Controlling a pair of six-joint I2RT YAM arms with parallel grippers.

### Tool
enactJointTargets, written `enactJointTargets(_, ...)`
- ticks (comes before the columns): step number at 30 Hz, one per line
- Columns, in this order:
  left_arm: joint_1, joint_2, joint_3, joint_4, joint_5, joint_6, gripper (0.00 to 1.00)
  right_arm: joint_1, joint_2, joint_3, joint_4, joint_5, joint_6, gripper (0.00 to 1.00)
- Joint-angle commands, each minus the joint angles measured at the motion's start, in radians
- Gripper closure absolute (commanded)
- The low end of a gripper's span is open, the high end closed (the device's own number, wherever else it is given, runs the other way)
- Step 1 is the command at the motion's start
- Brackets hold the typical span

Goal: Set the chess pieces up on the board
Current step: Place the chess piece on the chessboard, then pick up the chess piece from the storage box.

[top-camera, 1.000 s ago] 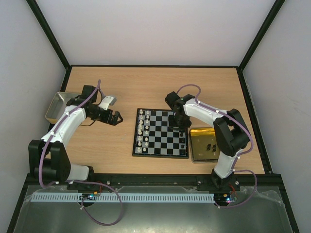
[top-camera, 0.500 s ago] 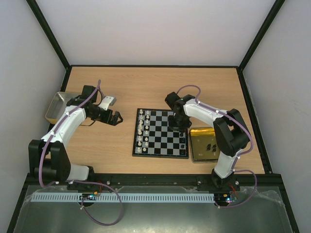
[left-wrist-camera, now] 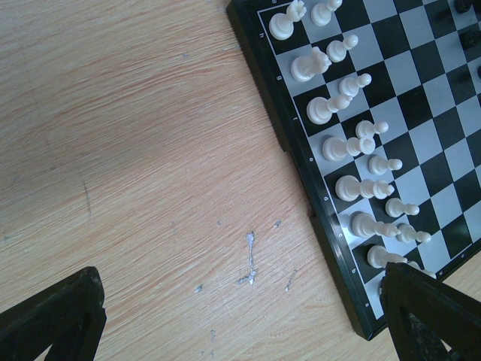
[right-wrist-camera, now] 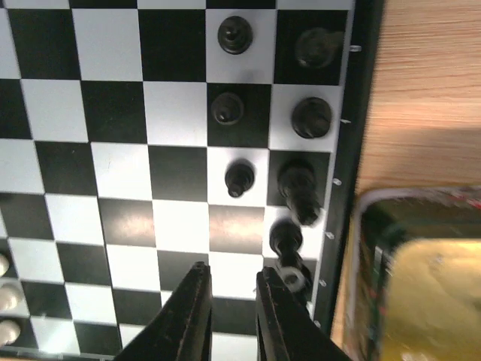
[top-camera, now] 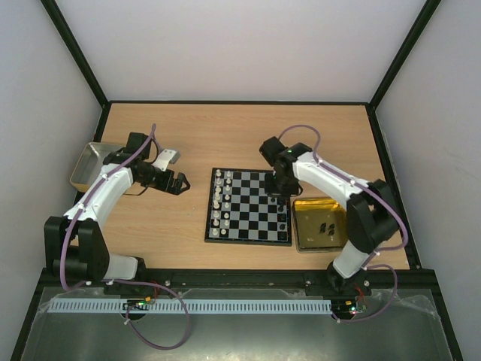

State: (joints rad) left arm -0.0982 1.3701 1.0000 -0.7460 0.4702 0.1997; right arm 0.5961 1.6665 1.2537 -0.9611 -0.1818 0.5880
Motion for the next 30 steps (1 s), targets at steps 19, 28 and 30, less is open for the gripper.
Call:
enactJointTargets(19,-0.008,0.009,-0.006,-0.009,0.019,0.004,0.01,-0.438,-0.337,-0.470,0.038,0.072,0.085,0.80)
enactJointTargets(28,-0.009,0.027,0.000,-0.017,0.021,0.004,0.01,-0.463,-0.349,-0.503,0.047,0.080,0.097,0.80)
enactJointTargets(30,-0.009,0.032,0.003,-0.021,0.022,0.006,0.01,-0.464,-0.348,-0.511,0.053,0.077,0.098,0.80)
